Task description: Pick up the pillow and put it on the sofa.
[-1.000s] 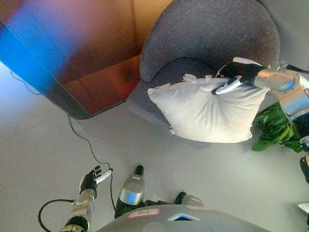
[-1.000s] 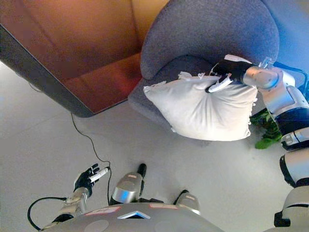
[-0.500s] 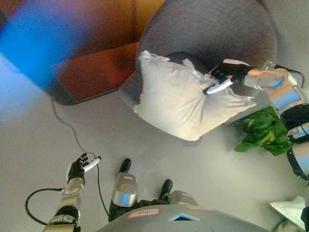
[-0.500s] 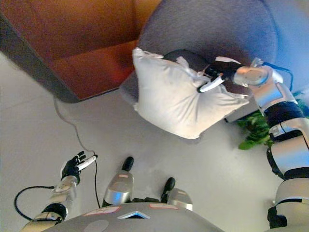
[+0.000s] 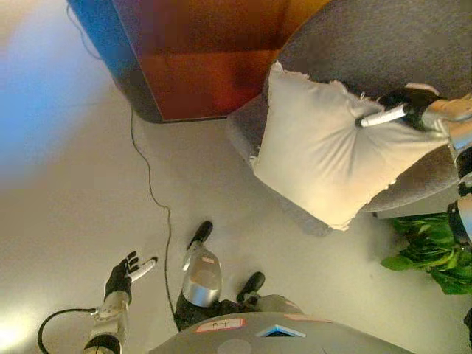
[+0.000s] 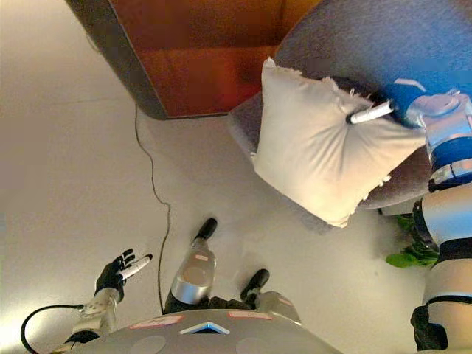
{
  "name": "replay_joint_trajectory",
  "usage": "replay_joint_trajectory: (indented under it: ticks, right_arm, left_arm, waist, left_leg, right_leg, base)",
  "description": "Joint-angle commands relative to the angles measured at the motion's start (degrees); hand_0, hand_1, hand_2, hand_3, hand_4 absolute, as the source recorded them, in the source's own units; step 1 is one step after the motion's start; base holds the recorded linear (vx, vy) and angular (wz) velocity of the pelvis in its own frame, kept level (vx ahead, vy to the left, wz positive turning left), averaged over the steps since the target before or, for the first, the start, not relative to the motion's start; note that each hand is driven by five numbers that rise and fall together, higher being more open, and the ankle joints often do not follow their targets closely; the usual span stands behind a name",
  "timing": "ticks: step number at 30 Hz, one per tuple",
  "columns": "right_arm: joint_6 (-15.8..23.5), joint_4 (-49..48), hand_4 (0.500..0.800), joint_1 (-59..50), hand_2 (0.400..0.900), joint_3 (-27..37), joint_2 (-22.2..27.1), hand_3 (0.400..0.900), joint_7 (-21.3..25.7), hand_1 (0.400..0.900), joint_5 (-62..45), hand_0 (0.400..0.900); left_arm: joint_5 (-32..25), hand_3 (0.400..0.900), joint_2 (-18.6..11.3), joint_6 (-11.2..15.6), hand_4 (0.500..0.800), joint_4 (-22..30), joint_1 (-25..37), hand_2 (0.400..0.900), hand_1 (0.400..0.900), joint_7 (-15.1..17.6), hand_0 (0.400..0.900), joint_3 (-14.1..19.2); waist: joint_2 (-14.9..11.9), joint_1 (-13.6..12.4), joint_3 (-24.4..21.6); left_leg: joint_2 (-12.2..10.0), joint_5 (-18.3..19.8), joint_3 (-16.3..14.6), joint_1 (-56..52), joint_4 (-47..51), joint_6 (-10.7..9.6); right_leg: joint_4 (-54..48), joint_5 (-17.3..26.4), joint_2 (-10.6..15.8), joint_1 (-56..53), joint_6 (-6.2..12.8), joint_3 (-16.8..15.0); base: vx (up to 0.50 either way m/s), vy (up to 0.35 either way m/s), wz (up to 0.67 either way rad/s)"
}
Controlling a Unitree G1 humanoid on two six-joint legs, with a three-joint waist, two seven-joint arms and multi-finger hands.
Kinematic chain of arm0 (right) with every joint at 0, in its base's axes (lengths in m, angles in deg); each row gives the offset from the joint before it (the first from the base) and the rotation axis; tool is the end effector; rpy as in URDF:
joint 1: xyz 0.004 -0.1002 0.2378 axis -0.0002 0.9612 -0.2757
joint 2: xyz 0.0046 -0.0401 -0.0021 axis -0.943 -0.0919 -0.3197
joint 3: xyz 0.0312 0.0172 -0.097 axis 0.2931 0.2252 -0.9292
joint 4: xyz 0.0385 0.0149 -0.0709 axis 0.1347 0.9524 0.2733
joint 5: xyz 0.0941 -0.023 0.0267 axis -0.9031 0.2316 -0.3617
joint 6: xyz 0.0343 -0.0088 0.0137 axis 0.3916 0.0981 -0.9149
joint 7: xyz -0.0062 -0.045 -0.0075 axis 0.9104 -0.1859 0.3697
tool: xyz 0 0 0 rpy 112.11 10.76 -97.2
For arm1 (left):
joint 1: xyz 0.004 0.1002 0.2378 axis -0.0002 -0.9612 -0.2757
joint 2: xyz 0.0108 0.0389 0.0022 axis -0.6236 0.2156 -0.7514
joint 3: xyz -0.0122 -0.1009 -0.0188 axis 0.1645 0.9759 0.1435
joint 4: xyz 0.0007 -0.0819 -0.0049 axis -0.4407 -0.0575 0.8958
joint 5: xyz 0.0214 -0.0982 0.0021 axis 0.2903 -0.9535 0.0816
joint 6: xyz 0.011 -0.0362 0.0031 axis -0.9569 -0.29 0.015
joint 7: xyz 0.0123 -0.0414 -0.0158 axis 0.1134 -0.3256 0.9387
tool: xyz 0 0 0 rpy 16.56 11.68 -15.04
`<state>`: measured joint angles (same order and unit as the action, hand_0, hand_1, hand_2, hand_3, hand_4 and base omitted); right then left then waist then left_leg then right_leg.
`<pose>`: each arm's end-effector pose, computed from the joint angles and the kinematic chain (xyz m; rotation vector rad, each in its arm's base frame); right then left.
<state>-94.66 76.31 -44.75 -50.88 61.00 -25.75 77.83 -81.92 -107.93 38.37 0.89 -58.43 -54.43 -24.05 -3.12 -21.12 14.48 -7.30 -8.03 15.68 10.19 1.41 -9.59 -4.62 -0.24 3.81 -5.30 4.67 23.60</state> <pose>0.3281 -0.3273 0.2045 -0.7978 0.4857 -0.0016 0.0685 0.2813 -0.0876 0.1120 0.8602 0.4140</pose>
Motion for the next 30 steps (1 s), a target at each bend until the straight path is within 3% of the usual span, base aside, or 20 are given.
replay_joint_trajectory:
  ticks: [1,10,18,25,30]
  right_arm:
    - [-3.3,-0.4,0.8,-10.9,0.9,1.1,5.4,0.9,12.5,0.9,-3.1,0.9]
    - [-6.4,1.5,0.8,-9.2,0.9,1.2,8.1,0.9,13.2,0.9,0.5,0.9]
    - [-9.1,1.7,0.8,-6.9,0.9,1.7,10.8,0.9,11.3,0.9,3.2,0.9]
    - [-5.2,0.6,0.8,-5.0,0.9,2.0,12.7,0.9,10.7,0.9,0.3,0.9]
    - [0.0,-8.9,0.8,4.5,0.9,8.5,10.6,0.9,12.0,0.9,-8.3,0.9]
  left_arm:
    - [-2.2,0.9,-3.8,3.5,0.8,1.4,1.4,0.9,0.9,-0.1,0.9,-3.6]
    - [-1.7,0.9,-2.7,3.7,0.8,0.4,0.0,0.9,0.9,0.5,0.9,-4.5]
    - [-1.0,0.9,-1.9,3.1,0.8,-0.2,-1.4,0.9,0.9,0.2,0.9,-5.2]
    - [-0.7,0.9,-1.6,2.6,0.8,-3.0,-1.5,0.9,0.9,-0.6,0.9,-4.7]
    - [-0.5,0.9,-1.1,-0.3,0.8,-4.2,0.6,0.9,0.9,-0.9,0.9,-4.2]
  waist:
    - [0.2,-1.5,-1.9]
    - [0.4,-0.3,-4.0]
    - [-0.9,1.7,-7.5]
    - [-1.6,4.6,-9.8]
    - [-1.8,8.0,-10.9]
  left_leg:
    - [0.9,2.1,-0.8,-1.2,1.2,1.1]
    - [1.1,2.4,-0.6,-2.6,0.8,1.3]
    - [1.1,3.7,-3.0,-6.4,0.9,1.8]
    - [1.0,4.3,-6.0,-9.3,2.3,2.4]
    - [1.0,5.4,-8.9,-11.5,2.3,3.2]
  right_leg:
    - [6.4,-0.9,3.7,5.5,1.04,-2.0]
    - [5.9,-1.3,3.9,3.7,1.04,-2.8]
    - [4.1,-1.2,3.7,0.2,1.4,-5.2]
    - [3.0,-0.8,3.8,-1.3,1.96,-7.8]
    - [2.9,-0.2,4.0,-1.4,2.19,-10.3]
  base:
    - [-0.06,-0.008,0.14]
    - [0.05,0.014,-0.02]
    - [0.1,0.036,-0.17]
    - [0.0,0.047,-0.21]
    - [-0.04,0.058,-0.31]
